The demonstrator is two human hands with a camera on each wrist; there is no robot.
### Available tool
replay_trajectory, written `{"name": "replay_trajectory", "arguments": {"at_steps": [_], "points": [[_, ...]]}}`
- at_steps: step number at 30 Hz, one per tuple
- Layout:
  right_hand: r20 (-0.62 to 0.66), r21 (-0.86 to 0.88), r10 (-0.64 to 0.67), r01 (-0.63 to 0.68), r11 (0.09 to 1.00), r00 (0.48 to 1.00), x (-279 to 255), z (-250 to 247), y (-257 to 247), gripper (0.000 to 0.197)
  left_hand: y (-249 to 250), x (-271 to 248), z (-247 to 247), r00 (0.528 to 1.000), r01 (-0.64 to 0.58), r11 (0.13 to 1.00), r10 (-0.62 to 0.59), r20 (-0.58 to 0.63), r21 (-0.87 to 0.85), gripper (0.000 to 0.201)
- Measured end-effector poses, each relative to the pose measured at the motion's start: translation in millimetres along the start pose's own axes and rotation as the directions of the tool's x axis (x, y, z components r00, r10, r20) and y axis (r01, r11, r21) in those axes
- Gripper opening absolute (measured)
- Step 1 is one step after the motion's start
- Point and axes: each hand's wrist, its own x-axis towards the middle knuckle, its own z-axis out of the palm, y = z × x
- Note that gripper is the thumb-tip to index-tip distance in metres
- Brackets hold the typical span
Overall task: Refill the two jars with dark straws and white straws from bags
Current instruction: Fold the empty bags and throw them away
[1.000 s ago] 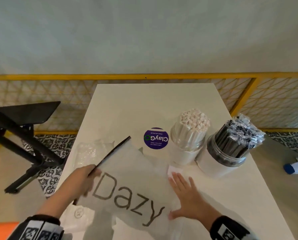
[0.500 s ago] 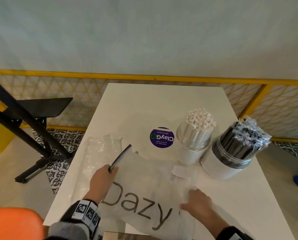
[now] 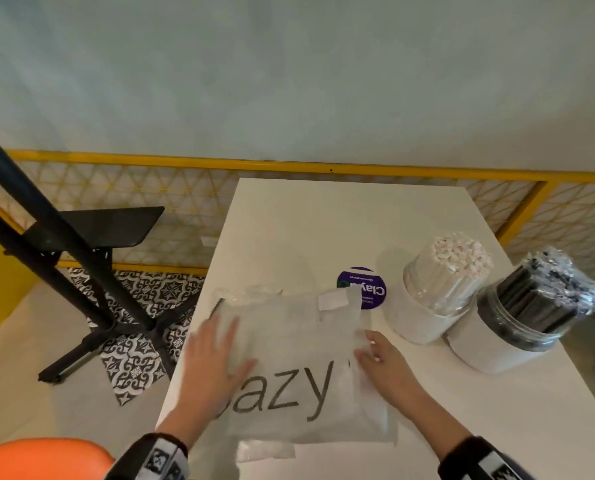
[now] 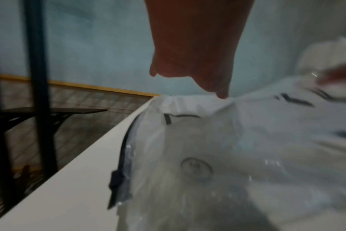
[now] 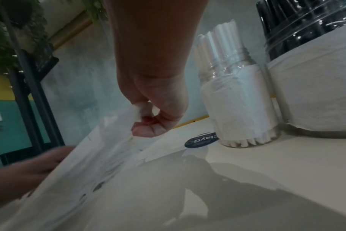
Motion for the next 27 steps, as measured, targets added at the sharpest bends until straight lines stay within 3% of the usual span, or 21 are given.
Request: {"name": "replay_trajectory", "arguments": {"at_steps": [1,3,5,7,10,12,14,16,18,19,21,22,24,27], "points": [[-0.003,0.015,-0.018,0.018,1.0,1.0,-1.1,4.1,-8.6,0.037,5.4,-0.8,7.9,0.991,-0.12,0.99,0.116,0.06,0.07,0.084],[0.015,0.076,-0.059,0.058,0.995,0.998,-4.0,14.9,-30.9,0.047,14.5,0.8,22.7,0.94,-0.229,0.971,0.202,0.274,0.07,0.095],[0.096,0.143,-0.088,0.074,0.987,0.991,-6.9,32.7,-57.4,0.055,19.4,6.4,38.3,0.875,-0.187,0.982,0.16,0.456,0.016,0.106],[0.232,0.163,-0.101,0.064,0.985,0.967,-3.2,60.2,-77.0,0.066,24.9,12.2,45.5,0.854,-0.188,0.981,0.141,0.501,0.045,0.11],[0.404,0.015,-0.064,0.063,0.998,0.913,10.3,114.8,-88.6,0.084,25.9,13.7,33.5,0.814,-0.178,0.983,0.126,0.567,0.036,0.089],[0.446,-0.048,-0.011,0.036,0.998,0.895,19.0,146.6,-86.9,0.086,11.1,14.2,26.7,0.837,-0.087,0.974,0.185,0.516,-0.208,0.064],[0.438,-0.079,0.009,0.029,0.996,0.899,27.5,168.3,-80.2,0.082,-14.4,16.0,19.3,0.928,0.031,0.832,0.181,0.325,-0.554,0.046],[0.455,-0.169,0.003,0.083,0.982,0.89,32.8,174.9,-73.9,0.08,-44.3,16.9,22.7,0.991,0.066,0.779,0.023,0.133,-0.624,0.036],[0.441,-0.331,-0.096,0.261,0.907,0.893,38.3,170.4,-62.2,0.069,-61.2,14.4,18.9,0.99,0.1,0.775,-0.141,-0.018,-0.624,0.025],[0.394,-0.414,-0.234,0.399,0.818,0.889,40.7,167.0,-53.8,0.058,-63.7,12.9,16.1,0.981,0.135,0.747,-0.194,-0.02,-0.652,0.021],[0.287,-0.474,-0.53,0.599,0.645,0.798,41.0,161.3,-34.7,0.036,-59.2,14.8,12.3,0.959,0.279,0.69,-0.232,0.161,-0.668,0.053],[0.25,-0.461,-0.592,0.632,0.623,0.766,39.1,159.3,-27.5,0.031,-54.8,17.4,12.9,0.945,0.323,0.684,-0.204,0.254,-0.654,0.067],[0.294,-0.445,-0.581,0.647,0.619,0.759,36.0,160.3,-17.7,0.033,-42.2,24.8,17.5,0.919,0.366,0.692,-0.167,0.356,-0.622,0.067],[0.478,-0.467,-0.384,0.599,0.651,0.79,27.2,166.7,-8.5,0.059,-26.5,40.0,24.4,0.898,0.406,0.64,-0.145,0.416,-0.652,0.064]]}}
